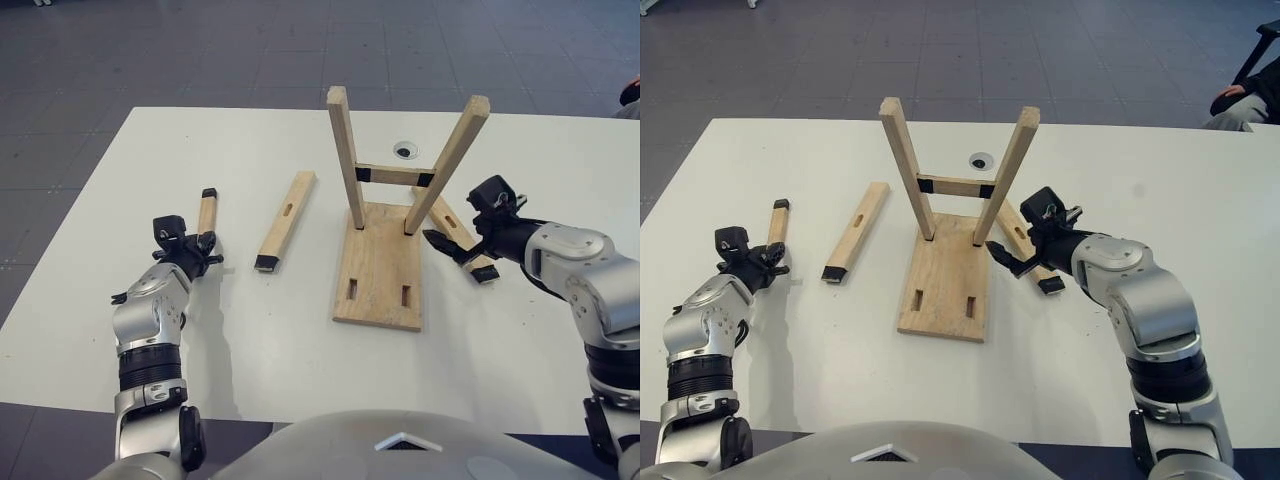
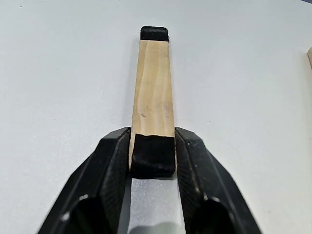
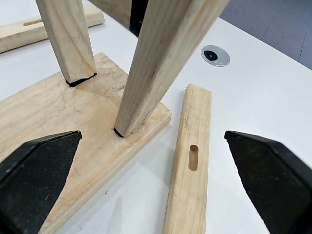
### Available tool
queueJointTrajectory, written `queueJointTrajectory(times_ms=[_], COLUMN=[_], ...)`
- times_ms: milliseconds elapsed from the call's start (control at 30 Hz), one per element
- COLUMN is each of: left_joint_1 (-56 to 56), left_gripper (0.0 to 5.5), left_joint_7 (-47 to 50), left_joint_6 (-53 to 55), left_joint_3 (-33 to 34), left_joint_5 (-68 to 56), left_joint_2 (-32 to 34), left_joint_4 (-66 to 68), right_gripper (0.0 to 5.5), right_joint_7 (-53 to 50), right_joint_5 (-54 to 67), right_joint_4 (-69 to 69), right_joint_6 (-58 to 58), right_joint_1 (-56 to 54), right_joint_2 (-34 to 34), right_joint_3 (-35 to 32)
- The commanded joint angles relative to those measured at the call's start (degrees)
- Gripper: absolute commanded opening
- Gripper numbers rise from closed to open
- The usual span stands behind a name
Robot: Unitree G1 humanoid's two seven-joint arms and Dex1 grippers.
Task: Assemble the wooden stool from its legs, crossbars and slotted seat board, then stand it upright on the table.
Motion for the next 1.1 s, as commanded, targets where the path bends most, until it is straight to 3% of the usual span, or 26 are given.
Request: queueJointTrajectory(times_ms=[33, 200, 267, 433, 533, 700, 800, 1100], left_joint_1=[2.1, 0.6, -2.0, -8.9, -14.7, -27.1, -30.9, -30.6], left_gripper=[1.34, 1.34, 1.34, 1.34, 1.34, 1.34, 1.34, 1.34], left_joint_7=[-0.2, 7.3, 10.7, 15.4, 12.7, 3.3, 0.4, -1.3], left_joint_6=[2.7, 1.8, 1.8, -0.3, -1.5, -1.0, 0.8, 3.7], left_joint_3=[-0.6, 4.9, 6.5, 6.2, 2.4, -12.7, -19.5, -24.6], left_joint_5=[-0.4, -0.4, 0.6, 5.9, 6.9, 4.8, 3.6, 3.4], left_joint_2=[-2.1, -2.5, -1.5, 2.7, 4.9, 3.7, 1.4, -2.2], left_joint_4=[1.5, -8.8, -13.1, -24.6, -31.4, -39.3, -43.1, -45.3], right_gripper=[5.50, 5.50, 5.50, 5.50, 5.50, 5.50, 5.50, 5.50], right_joint_7=[-0.4, 1.7, 1.6, 2.8, 0.2, -4.7, -5.9, -7.0], right_joint_5=[0.5, 2.8, 4.6, 22.1, 25.6, 24.8, 25.3, 26.7], right_joint_4=[-0.5, -1.3, 1.2, 11.5, 19.0, 25.3, 26.7, 31.6], right_joint_6=[1.3, 3.6, 5.0, 23.7, 29.6, 26.1, 24.5, 18.4], right_joint_1=[-1.9, -3.5, -7.7, -31.9, -47.8, -54.2, -54.2, -56.4], right_joint_2=[0.4, -0.9, -0.1, 9.3, 13.9, 24.9, 27.1, 25.7], right_joint_3=[-1.7, -3.9, -8.2, -34.8, -43.1, -36.8, -35.1, -34.6])
